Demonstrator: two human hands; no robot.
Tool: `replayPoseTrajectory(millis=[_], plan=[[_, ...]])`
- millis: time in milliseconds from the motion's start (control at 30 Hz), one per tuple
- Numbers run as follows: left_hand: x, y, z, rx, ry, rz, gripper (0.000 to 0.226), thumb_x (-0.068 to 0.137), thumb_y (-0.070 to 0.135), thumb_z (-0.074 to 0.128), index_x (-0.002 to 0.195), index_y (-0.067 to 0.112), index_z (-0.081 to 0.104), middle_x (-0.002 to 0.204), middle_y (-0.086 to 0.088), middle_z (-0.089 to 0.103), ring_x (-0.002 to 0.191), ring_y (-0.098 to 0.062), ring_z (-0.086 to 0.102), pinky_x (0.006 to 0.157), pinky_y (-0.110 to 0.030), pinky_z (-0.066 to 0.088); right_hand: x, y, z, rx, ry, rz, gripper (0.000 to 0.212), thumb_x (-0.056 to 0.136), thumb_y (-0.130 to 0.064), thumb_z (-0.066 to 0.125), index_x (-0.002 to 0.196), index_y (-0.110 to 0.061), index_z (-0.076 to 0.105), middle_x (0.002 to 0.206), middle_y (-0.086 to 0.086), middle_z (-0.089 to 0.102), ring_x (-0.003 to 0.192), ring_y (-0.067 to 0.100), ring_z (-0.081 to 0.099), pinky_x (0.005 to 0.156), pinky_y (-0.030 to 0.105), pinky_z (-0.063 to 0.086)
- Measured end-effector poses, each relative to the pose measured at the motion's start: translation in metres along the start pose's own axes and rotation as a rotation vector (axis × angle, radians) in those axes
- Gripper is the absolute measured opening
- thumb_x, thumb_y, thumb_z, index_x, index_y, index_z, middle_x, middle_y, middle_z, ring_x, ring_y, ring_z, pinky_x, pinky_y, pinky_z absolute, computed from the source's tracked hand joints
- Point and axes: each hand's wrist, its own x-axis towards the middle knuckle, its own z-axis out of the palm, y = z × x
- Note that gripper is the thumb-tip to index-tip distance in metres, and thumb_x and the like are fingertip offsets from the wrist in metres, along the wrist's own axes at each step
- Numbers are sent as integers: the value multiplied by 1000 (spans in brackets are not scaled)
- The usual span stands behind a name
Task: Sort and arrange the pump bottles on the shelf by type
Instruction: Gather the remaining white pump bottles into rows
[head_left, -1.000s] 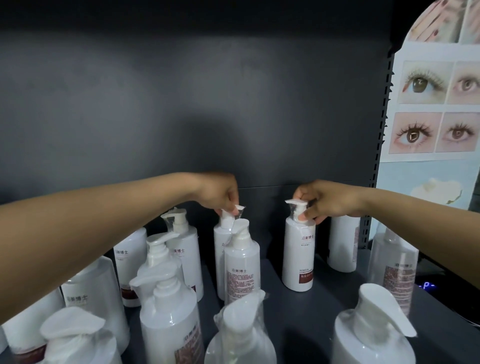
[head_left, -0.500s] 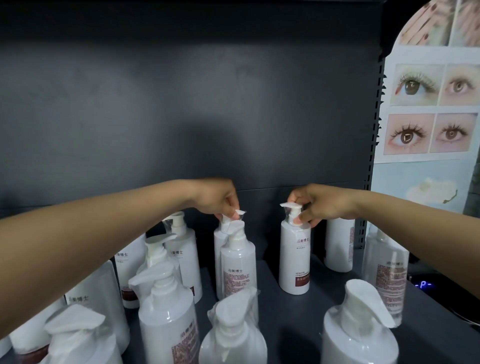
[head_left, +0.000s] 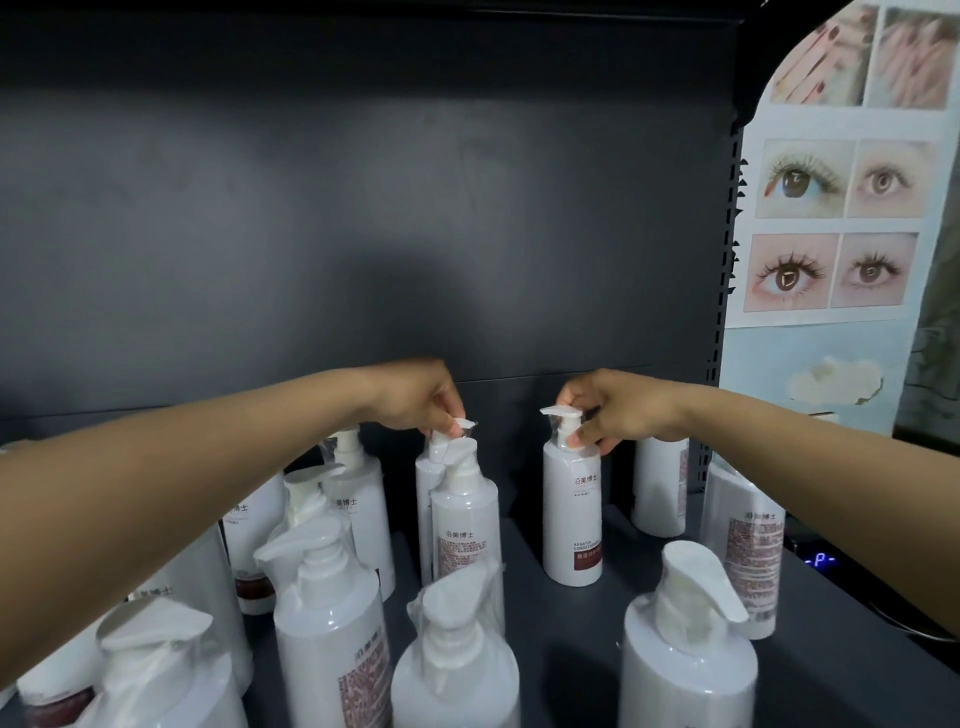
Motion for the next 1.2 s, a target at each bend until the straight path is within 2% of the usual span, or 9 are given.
replayPoseTrajectory(millis=[100,267,467,567,700,767,867,1000,1200], plan=[[0,0,0,-17,2,-15,12,86,20,64,76,25,70,69,9,65,70,-9,59,75,-24,48,0,1,4,14,24,-4,15,85,1,64,95,-8,56,99,12,65,86,19,63,81,36,55],[-6,5,-2,-17,6,-42,15,86,20,64,95,13,72,80,0,69,73,-11,60,77,-25,49,1,2,8,25,60,0,18,85,-1,64,99,-8,56,104,14,65,89,19,62,85,39,54],[-25,8,-12,-31,142,-16,32,87,23,62,117,13,65,115,0,68,106,-13,62,101,-29,45,-36,0,-26,-139,100,-10,58,82,-14,72,132,-17,44,122,5,59,113,19,57,98,32,47],[-41,17,-14,-183,224,63,23,82,23,67,106,23,69,108,9,70,102,-4,65,98,-21,46,-66,10,-47,-236,98,15,52,80,-17,74,126,-21,51,123,0,60,118,17,56,97,26,45],[-55,26,-9,-246,114,97,21,76,23,73,94,35,69,99,17,72,88,9,65,88,-13,49,-94,33,-55,-227,49,106,41,81,-14,73,119,-16,58,120,-6,59,118,9,51,78,2,40],[-58,31,-3,-203,29,69,26,76,23,74,99,34,69,95,23,70,83,14,63,84,-10,48,-103,44,-56,-213,46,123,39,80,-17,74,116,-21,60,124,-6,59,121,12,51,89,11,40],[-59,36,3,-135,-26,35,34,75,23,76,107,33,68,87,35,65,87,12,64,83,-8,47,-109,57,-56,-135,43,118,42,79,-15,74,115,-32,60,130,-3,56,124,20,53,99,39,49],[-62,40,3,-105,-32,10,40,73,15,77,107,35,66,94,27,65,99,-3,65,95,-23,49,-110,60,-51,-37,4,100,49,79,-4,72,119,-29,57,129,0,55,95,8,65,86,32,56],[-68,39,5,-75,-12,15,40,74,12,76,107,32,67,99,23,67,99,-5,66,98,-31,50,-110,55,-46,-144,-15,36,52,70,-1,79,110,-28,59,115,5,62,98,22,64,79,27,57]])
